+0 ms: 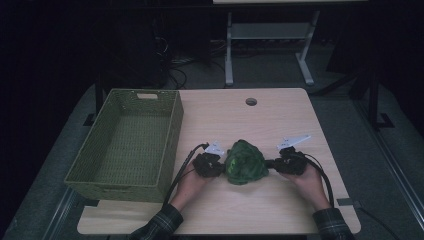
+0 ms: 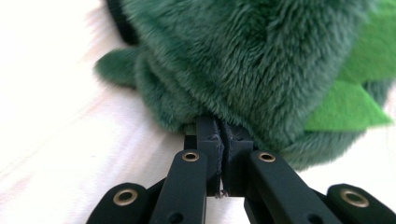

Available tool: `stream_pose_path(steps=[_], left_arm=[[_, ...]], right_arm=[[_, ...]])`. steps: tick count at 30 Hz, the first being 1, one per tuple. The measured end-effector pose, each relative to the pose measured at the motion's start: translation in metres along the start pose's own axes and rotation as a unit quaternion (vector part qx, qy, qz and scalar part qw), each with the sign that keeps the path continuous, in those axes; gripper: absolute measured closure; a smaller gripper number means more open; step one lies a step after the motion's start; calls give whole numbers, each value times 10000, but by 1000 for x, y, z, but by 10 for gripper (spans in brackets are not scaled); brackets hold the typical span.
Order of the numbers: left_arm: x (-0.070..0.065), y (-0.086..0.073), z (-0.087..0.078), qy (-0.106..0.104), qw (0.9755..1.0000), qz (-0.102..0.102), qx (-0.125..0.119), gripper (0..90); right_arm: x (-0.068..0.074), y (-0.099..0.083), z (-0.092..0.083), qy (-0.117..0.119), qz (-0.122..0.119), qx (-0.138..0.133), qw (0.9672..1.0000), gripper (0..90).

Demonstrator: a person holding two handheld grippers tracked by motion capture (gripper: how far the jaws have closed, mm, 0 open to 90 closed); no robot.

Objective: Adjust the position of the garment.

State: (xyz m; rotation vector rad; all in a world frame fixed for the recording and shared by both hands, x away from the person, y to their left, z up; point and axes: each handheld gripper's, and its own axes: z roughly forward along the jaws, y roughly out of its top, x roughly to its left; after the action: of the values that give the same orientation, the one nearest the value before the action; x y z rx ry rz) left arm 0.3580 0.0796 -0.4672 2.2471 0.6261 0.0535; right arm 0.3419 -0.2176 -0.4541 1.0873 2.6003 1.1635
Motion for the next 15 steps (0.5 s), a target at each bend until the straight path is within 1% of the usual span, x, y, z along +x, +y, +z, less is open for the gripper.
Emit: stream_pose_path(steps=[1, 4, 6, 8, 10, 12, 13, 14, 15], left_arm=[[2, 0, 0, -3, 10000, -37, -43, 874], [5, 0, 2, -31, 9999, -84, -61, 883], [7, 2, 2, -35, 9999, -84, -59, 884], [8, 3, 3, -50, 9999, -104, -72, 887], [9, 4, 3, -43, 9999, -96, -68, 887], [11, 4, 1, -7, 10000, -62, -39, 886], [10, 4, -1, 19, 10000, -78, -44, 885], [11, 4, -4, 60, 10000, -33, -25, 880], [11, 4, -8, 94, 10000, -23, -23, 879]], right_arm=[[3, -2, -1, 13, -12, 28, 10000, 899], [11, -6, -2, 103, -64, 94, 9999, 899], [16, -9, -4, 92, -132, 66, 9998, 899], [19, -12, -6, 90, -148, 96, 9998, 898], [20, -13, -6, 93, -127, 113, 9998, 898], [19, -13, -6, 92, -145, 69, 9998, 898], [19, -13, -6, 70, -149, 52, 9999, 898], [18, -13, -7, 45, -113, 44, 9999, 897], [17, -13, -7, 8, -113, 8, 9999, 875]])
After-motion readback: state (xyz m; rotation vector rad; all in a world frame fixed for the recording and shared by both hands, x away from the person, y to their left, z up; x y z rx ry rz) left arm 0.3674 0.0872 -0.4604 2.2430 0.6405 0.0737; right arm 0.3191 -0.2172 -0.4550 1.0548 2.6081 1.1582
